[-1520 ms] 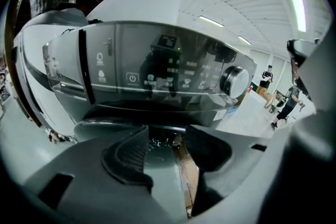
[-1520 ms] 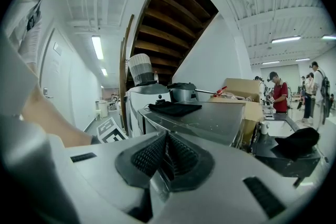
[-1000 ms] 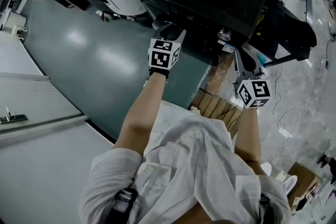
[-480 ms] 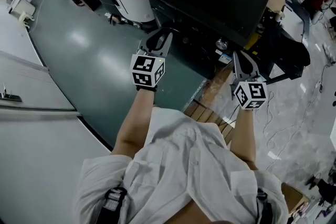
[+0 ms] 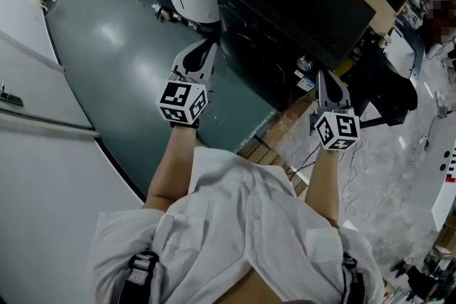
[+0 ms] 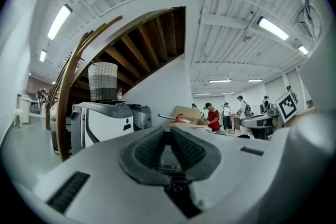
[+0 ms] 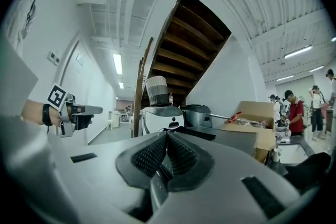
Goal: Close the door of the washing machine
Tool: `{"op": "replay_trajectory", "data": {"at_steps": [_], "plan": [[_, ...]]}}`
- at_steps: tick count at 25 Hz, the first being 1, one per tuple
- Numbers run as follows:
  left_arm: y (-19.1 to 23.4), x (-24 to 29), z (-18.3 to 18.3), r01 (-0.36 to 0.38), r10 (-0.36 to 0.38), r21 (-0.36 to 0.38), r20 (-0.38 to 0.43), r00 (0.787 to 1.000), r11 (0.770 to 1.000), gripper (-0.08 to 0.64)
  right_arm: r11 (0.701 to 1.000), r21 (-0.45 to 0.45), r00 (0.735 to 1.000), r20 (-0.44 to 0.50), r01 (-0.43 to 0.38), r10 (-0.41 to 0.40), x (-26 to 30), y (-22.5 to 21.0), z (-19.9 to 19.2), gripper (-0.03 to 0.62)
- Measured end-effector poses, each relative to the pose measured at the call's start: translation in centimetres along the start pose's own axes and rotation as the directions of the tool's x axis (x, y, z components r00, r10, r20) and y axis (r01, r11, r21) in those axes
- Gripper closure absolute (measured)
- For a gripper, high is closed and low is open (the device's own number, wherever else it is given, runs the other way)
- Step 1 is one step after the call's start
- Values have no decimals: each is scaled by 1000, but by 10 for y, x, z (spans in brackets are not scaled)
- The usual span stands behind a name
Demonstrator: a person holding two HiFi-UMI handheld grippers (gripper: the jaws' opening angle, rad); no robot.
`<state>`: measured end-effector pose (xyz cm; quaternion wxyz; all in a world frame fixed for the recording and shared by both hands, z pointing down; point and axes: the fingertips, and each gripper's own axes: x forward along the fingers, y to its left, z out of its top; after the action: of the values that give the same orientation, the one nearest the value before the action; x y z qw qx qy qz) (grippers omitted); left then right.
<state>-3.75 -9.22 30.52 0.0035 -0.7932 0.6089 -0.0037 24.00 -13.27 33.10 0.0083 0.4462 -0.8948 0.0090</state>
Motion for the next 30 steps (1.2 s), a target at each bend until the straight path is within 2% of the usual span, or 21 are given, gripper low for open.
{"op": "replay_trajectory", "data": {"at_steps": [8,12,22,30], "plan": [[6,-21,4,-31,31,1,28,999,1000,518,998,-62,1000,-12,-21,20,7,16,3,566],[7,-25,5,-47,47,-8,31,998,999,518,998,-52,1000,-2,-27,27,6,18,5,566],[0,-20,3,-16,17,-16,25,1000,1000,518,998,-52,1000,-12,-24,24,5,16,2,566],[2,-16,3,-21,22,-26,25,999,999,518,999,-50,1000,-13,-21,20,7,12,2,566]]}}
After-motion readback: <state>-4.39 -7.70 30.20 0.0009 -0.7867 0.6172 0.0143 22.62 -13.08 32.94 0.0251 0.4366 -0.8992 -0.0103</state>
